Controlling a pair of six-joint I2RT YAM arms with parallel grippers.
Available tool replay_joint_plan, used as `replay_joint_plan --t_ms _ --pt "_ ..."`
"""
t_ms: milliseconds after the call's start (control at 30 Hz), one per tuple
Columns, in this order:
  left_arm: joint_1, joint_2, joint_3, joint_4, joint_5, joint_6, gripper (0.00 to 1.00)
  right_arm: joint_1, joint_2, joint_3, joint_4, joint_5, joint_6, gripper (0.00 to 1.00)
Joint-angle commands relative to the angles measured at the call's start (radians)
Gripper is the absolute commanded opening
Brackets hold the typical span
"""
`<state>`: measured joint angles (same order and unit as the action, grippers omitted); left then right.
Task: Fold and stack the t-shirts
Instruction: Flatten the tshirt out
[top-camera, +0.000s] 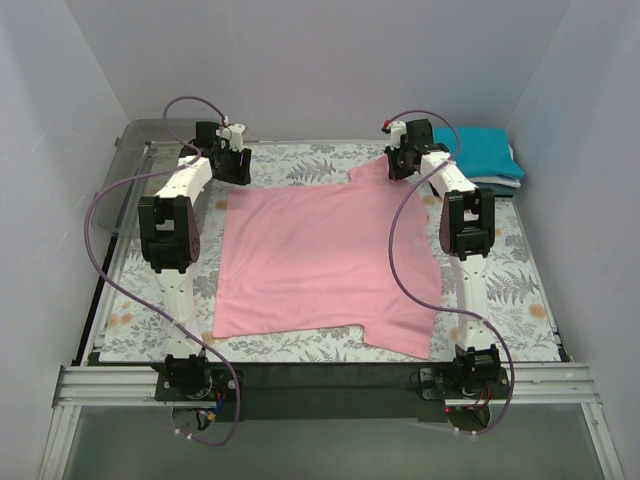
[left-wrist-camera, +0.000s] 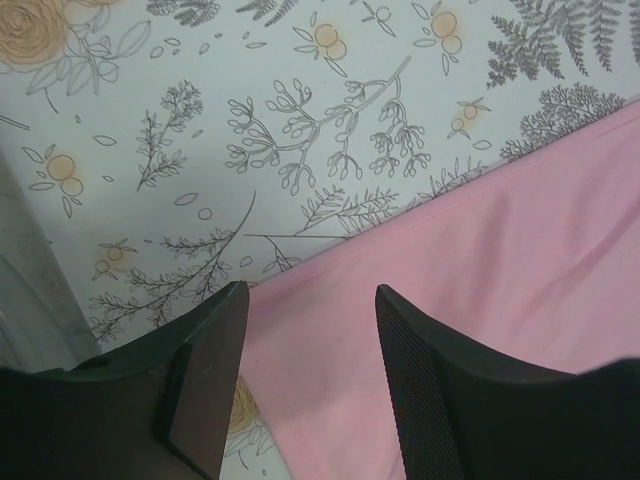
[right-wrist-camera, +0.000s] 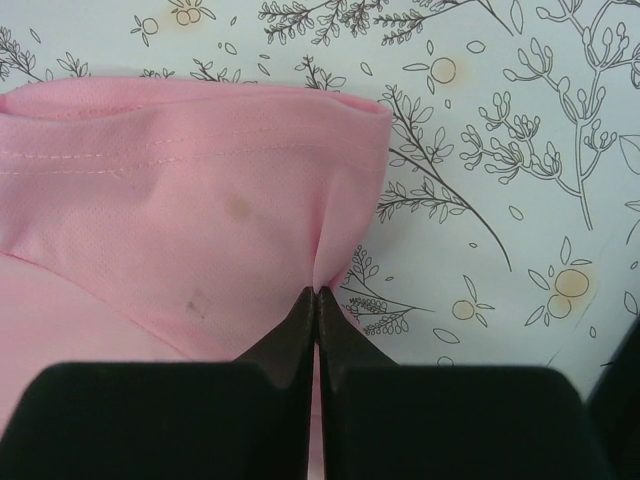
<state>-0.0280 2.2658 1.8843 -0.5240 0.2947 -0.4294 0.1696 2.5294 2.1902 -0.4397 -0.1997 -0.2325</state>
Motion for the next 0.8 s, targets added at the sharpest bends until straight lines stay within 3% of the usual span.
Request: replay_joint_plan --t_ms 0,133,200,300,467,567,633,767 --pt "0.027 0.017 0.073 -0.03 -0.022 0.038 0.52 -0.002 0.011 0.034 -0.028 0.039 -0.021 0.01" --pt "0.027 0.05 0.14 -0.097 0.024 0.147 0.49 -0.012 -0.007 0.037 -0.018 0.04 -0.019 0.01" --pt "0.027 0.057 0.173 -0.12 0.055 0.216 0.4 -0.016 -0.027 0.036 0.001 0.036 -0.016 0.01" --pt "0.027 0.063 0.187 -0.156 0.075 0.291 0.36 -0.018 -0.049 0.037 0.016 0.034 -0.021 0.01" --pt "0.016 0.07 0.194 -0.22 0.092 0.414 0.34 -0.019 -0.07 0.019 0.019 0.042 -0.045 0.01" --pt "-0.025 0.023 0.112 -0.196 0.052 0.497 0.33 -0.019 -0.078 0.003 0.019 0.037 -0.053 0.01" --pt "-0.045 -0.055 -0.011 -0.082 0.022 0.506 0.33 -0.021 -0.08 -0.001 0.018 0.031 -0.053 0.01" --pt "-0.093 -0.124 -0.076 0.008 -0.035 0.538 0.33 -0.021 -0.083 -0.006 0.018 0.019 -0.048 0.01"
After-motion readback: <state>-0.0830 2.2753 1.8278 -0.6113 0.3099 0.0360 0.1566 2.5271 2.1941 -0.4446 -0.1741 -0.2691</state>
